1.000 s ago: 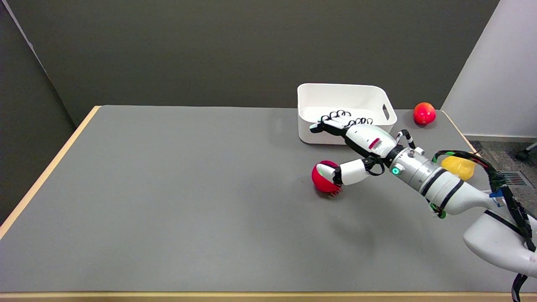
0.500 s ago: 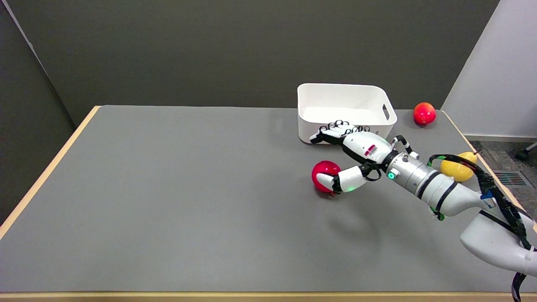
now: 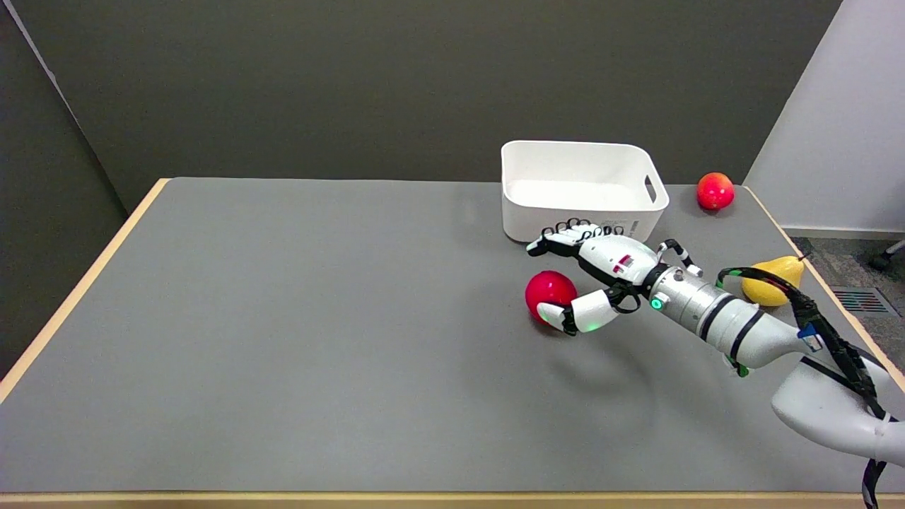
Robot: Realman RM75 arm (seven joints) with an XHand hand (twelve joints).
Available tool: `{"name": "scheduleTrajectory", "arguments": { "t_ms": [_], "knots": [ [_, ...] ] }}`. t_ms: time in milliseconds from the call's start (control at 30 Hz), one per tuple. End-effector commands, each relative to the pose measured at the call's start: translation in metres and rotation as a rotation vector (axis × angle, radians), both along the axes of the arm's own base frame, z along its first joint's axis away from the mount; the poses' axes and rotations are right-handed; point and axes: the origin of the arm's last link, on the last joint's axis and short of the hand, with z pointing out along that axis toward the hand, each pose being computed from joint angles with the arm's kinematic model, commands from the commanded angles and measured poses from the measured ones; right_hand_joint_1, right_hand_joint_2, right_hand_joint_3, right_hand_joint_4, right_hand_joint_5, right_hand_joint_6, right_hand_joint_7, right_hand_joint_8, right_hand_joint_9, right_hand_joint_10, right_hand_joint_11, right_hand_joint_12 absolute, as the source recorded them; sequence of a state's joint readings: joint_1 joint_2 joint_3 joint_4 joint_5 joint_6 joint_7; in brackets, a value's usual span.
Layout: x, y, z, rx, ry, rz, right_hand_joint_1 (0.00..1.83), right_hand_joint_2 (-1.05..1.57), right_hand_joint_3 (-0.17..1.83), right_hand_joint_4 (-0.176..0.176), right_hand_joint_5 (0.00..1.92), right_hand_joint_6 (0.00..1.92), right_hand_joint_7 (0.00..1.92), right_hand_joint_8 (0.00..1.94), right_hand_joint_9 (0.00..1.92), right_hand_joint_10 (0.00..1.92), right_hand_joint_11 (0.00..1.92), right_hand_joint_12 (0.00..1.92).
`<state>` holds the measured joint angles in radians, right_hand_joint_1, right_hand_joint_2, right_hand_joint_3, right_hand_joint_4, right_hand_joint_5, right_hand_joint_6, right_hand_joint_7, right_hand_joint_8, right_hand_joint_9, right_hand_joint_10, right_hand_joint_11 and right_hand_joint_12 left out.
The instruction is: Pick up the pomegranate.
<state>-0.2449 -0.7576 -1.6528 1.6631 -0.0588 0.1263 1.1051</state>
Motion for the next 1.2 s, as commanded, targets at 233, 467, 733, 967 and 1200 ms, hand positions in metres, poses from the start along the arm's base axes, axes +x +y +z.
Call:
{"name": "scheduleTrajectory", "arguments": {
  "t_ms": [233,467,733,967,1200],
  "knots": [
    [-0.016,-0.008,0.002,0.021,0.02,-0.042,0.48,0.56,0.95,0.052,0.23,0.51,0.19,0.35,0.06,0.64,0.0,1.09],
    [-0.021,-0.004,0.002,0.031,0.016,-0.048,0.49,0.56,0.95,0.056,0.23,0.5,0.19,0.34,0.07,0.64,0.0,1.1],
    [-0.024,-0.002,0.003,0.031,0.027,-0.056,0.57,0.57,0.91,0.056,0.25,0.47,0.22,0.31,0.11,0.66,0.0,1.18],
    [-0.023,-0.003,0.002,0.038,0.029,-0.045,0.66,0.58,0.96,0.056,0.24,0.48,0.25,0.34,0.19,0.73,0.08,1.24],
    [-0.023,-0.004,0.001,0.037,0.023,-0.043,0.78,0.6,0.96,0.048,0.26,0.47,0.37,0.38,0.29,0.87,0.18,1.36]
  ]
}}
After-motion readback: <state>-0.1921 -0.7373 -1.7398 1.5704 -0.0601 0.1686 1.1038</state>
